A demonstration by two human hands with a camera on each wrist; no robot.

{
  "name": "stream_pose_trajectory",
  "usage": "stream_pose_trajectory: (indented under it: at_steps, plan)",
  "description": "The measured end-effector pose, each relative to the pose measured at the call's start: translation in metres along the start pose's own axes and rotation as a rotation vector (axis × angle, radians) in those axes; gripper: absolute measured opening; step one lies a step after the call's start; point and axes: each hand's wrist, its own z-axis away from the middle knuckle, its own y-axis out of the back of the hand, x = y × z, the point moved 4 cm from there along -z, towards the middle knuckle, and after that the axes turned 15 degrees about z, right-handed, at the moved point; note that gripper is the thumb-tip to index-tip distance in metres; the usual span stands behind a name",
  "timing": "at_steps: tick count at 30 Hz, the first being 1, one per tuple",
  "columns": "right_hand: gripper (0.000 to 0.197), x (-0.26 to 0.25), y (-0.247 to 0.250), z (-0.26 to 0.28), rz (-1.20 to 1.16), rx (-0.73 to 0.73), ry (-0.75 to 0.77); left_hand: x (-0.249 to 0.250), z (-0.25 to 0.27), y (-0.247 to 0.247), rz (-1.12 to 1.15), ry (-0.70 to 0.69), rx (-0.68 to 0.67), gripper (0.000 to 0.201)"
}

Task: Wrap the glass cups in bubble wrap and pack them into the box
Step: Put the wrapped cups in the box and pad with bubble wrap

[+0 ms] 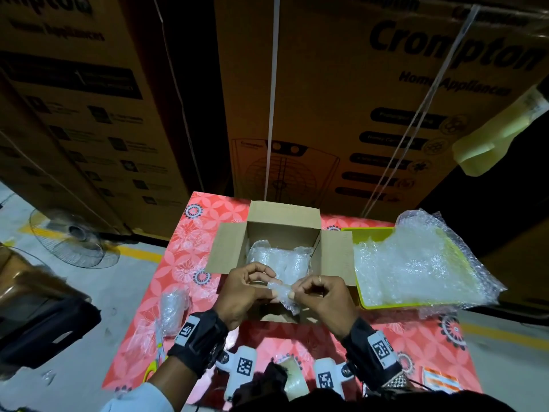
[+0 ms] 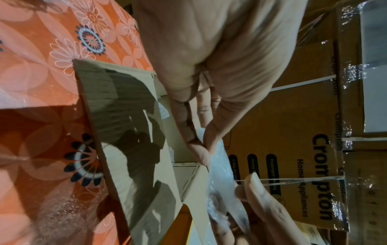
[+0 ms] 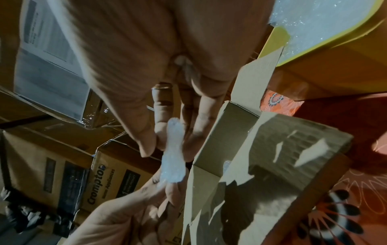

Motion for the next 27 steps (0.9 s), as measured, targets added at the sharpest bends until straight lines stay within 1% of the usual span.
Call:
stream_pose_trajectory:
  at_steps: [3, 5, 7, 9, 11, 14, 16, 17, 18, 19, 20, 22, 23, 24, 25, 27]
  plan:
    - [0.023, 0.004, -0.009, -0.003, -0.023, -0.067, -0.052, -0.002, -0.001, 0.004, -0.111, -0.049, -0.052, 0.035]
    - [0.025, 0.009, -0.016, -0.004, -0.011, -0.106, -0.086, -0.003, -0.001, 0.008, -0.174, -0.083, -0.058, 0.036]
    - [0.026, 0.012, -0.021, -0.004, -0.013, -0.144, -0.102, -0.004, 0.000, 0.014, -0.187, -0.117, -0.030, 0.041]
    - [0.028, 0.012, -0.025, -0.004, -0.015, -0.171, -0.113, -0.005, 0.000, 0.019, -0.160, -0.115, 0.028, 0.045]
    - [0.028, 0.010, -0.030, -0.005, 0.004, -0.163, -0.120, -0.006, 0.000, 0.023, -0.129, -0.099, 0.050, 0.045]
    - [0.023, 0.007, -0.026, -0.014, 0.057, -0.096, -0.120, -0.001, -0.006, 0.033, -0.157, -0.115, 0.087, 0.037]
    - [0.021, 0.005, -0.015, -0.025, 0.100, -0.038, -0.116, 0.005, -0.012, 0.041, -0.266, -0.203, 0.131, 0.035]
    - [0.021, 0.004, -0.009, -0.033, 0.117, -0.014, -0.107, 0.009, -0.017, 0.046, -0.381, -0.279, 0.149, 0.039]
    - [0.022, 0.002, -0.003, -0.041, 0.131, 0.002, -0.089, 0.014, -0.019, 0.047, -0.529, -0.353, 0.155, 0.044]
    - [0.024, 0.001, 0.002, -0.050, 0.154, 0.004, -0.063, 0.017, -0.023, 0.048, -0.671, -0.404, 0.147, 0.054]
    - [0.027, 0.000, 0.007, -0.060, 0.204, -0.002, -0.034, 0.018, -0.027, 0.049, -0.781, -0.411, 0.120, 0.069]
    - [0.031, -0.002, 0.013, -0.080, 0.353, -0.026, 0.012, 0.011, -0.038, 0.055, -0.903, -0.324, 0.051, 0.104]
    - [0.032, -0.002, 0.015, -0.089, 0.416, -0.046, 0.018, 0.003, -0.043, 0.057, -0.948, -0.273, 0.019, 0.117]
    - [0.031, -0.001, 0.014, -0.100, 0.473, -0.080, 0.015, -0.005, -0.048, 0.060, -0.994, -0.237, -0.005, 0.125]
    - [0.029, -0.001, 0.010, -0.110, 0.533, -0.138, 0.014, -0.011, -0.052, 0.062, -1.024, -0.219, -0.015, 0.130]
    - [0.025, -0.001, -0.004, -0.128, 0.680, -0.286, 0.028, -0.020, -0.057, 0.063, -1.019, -0.210, -0.011, 0.132]
